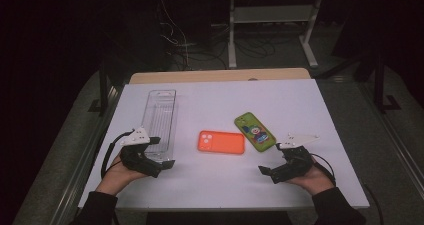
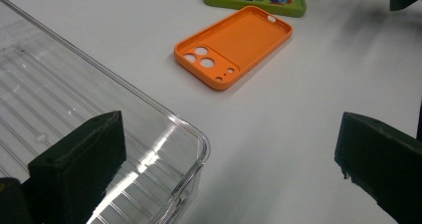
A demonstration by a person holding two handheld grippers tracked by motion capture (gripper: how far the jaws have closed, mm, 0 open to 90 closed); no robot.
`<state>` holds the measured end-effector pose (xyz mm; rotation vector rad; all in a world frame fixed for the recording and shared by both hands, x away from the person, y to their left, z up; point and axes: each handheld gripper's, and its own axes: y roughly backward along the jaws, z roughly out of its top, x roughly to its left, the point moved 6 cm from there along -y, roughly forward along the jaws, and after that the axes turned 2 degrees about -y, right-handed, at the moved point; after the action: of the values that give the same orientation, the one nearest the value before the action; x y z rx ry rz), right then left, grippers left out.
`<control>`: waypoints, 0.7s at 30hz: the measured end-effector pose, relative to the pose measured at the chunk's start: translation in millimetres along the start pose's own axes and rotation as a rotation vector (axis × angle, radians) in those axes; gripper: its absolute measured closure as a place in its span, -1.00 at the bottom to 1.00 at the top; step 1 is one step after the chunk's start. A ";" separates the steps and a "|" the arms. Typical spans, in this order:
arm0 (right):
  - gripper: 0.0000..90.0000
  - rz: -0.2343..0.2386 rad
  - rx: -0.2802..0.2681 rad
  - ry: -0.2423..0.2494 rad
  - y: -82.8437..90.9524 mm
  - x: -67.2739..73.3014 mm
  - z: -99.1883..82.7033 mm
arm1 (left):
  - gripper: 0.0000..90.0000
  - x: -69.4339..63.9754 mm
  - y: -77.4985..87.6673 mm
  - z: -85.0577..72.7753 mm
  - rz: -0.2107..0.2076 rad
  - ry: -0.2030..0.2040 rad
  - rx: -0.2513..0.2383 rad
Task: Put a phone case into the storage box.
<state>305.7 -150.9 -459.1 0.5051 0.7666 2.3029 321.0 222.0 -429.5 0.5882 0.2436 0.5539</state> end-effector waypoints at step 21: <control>-0.95 -0.003 0.085 0.015 -1.2 -2.8 18.3 | -1.00 -1.9 -1.4 -1.6 0.001 -0.005 0.017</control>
<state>317.9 -144.9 -446.5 0.5248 0.8753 2.2807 319.4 220.8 -431.6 0.6060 0.2432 0.5515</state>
